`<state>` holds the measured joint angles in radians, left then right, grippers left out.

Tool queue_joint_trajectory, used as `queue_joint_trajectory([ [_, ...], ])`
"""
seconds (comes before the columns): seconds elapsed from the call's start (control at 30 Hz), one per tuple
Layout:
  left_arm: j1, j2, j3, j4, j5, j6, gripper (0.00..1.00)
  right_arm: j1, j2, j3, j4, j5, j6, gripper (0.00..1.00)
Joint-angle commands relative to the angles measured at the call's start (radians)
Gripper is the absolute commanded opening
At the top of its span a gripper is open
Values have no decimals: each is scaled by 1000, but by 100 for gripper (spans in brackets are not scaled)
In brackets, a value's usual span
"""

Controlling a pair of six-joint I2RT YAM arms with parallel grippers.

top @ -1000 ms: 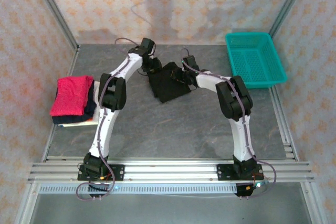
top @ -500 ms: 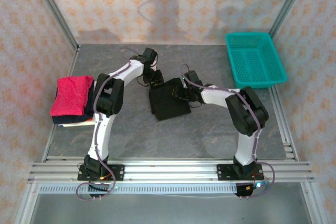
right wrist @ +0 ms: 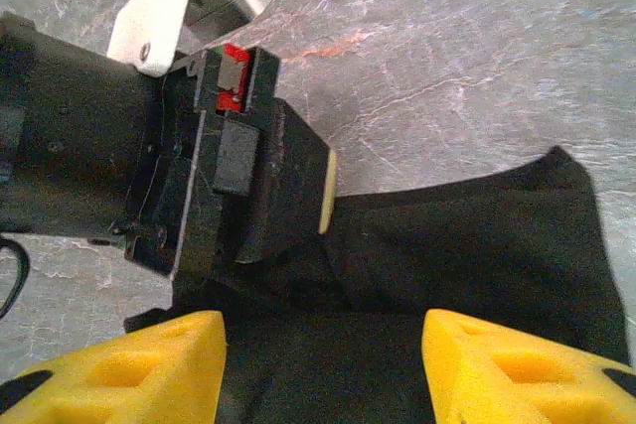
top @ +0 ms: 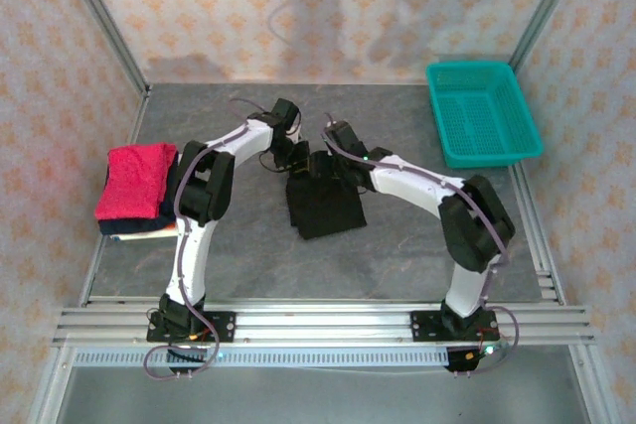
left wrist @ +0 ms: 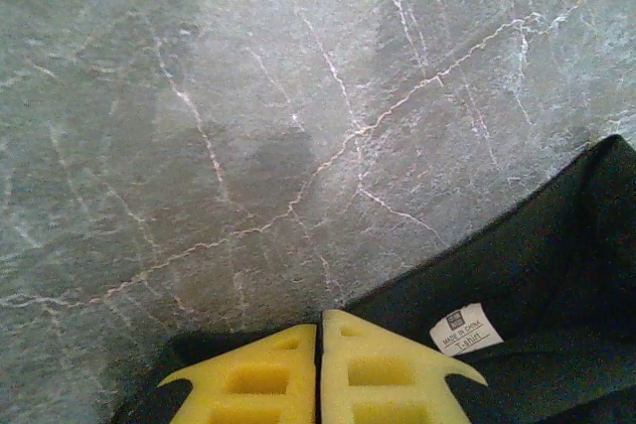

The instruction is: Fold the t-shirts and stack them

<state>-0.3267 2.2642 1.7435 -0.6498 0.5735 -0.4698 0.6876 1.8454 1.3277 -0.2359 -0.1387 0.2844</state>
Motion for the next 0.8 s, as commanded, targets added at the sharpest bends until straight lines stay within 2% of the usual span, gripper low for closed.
queue_joint_trajectory([
  [0.0, 5, -22, -2, 7, 35, 17, 6, 7, 68, 41, -86, 1, -28, 56],
  [0.17, 9, -20, -7, 8, 50, 23, 3, 7, 131, 60, -130, 18, -36, 59],
  [0.27, 12, -19, -11, 10, 60, 25, 2, 7, 150, 80, -151, 10, -46, 57],
  [0.33, 11, -19, -16, 11, 64, 27, 0, 7, 157, 98, -168, -5, -51, 37],
  [0.4, 11, -20, -19, 9, 66, 31, 0, 8, 141, 100, -164, -13, -48, 10],
  [0.43, 11, -21, -22, 9, 67, 33, 0, 7, 125, 94, -154, -13, -48, 0],
  [0.7, 11, -25, -39, 16, 68, 37, 0, 7, 31, 62, -82, 26, -33, 0],
  [0.77, 11, -22, -39, 16, 65, 37, 0, 7, 5, 39, -55, 50, -17, 10],
])
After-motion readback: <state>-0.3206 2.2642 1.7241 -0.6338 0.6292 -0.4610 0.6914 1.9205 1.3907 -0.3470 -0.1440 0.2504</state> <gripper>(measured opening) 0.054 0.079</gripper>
